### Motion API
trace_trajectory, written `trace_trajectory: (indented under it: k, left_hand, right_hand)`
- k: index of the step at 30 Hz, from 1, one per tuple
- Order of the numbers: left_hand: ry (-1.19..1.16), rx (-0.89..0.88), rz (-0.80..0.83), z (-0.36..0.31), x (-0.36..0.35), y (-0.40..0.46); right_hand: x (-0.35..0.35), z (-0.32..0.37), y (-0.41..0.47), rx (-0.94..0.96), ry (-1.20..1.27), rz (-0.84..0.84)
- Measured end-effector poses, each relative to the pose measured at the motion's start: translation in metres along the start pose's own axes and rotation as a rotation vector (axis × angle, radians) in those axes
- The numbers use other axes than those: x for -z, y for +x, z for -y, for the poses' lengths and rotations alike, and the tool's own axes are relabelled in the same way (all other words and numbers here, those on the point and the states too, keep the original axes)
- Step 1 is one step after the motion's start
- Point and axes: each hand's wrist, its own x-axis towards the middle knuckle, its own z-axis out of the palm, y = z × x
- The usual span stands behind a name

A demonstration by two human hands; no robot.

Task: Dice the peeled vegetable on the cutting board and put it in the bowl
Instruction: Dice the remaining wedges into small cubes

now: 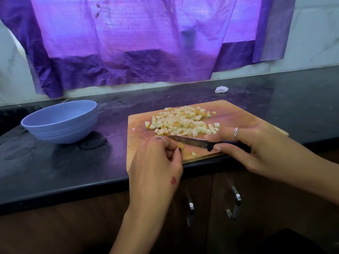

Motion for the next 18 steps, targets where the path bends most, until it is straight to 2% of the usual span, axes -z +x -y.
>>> trace_trajectory:
  k: [7,11,18]
  left_hand:
    - [-0.06,0.058,0.052,0.002,0.003,0.005]
    - [-0.054,0.068,0.091,0.002,0.004,0.008]
    - [-0.024,0.055,0.038,0.001,0.001,0.005]
  right_hand:
    - [-0.005,-0.002,0.011,0.008,0.018,0.022]
    - [-0.011,-0.003,0.023,0.003,0.018,0.089]
    - [-0.014,-0.004,0.025,0.009,-0.002,0.129]
